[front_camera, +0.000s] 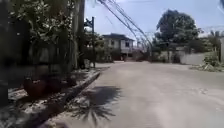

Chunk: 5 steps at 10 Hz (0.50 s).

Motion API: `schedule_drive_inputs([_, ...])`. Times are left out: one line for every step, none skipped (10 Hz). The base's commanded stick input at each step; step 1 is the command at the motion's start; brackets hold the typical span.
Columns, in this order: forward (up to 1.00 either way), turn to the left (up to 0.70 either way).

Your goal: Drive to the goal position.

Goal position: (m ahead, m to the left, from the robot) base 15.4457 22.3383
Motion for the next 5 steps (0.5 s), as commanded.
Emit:
schedule_drive_inputs([1.0, -0.18])
schedule_drive_inputs([1.0, 0.0])
schedule_drive_inputs([1.0, 0.0])
schedule_drive_inputs([1.0, 0.0])
schedule_drive_inputs([1.0, 0.0])
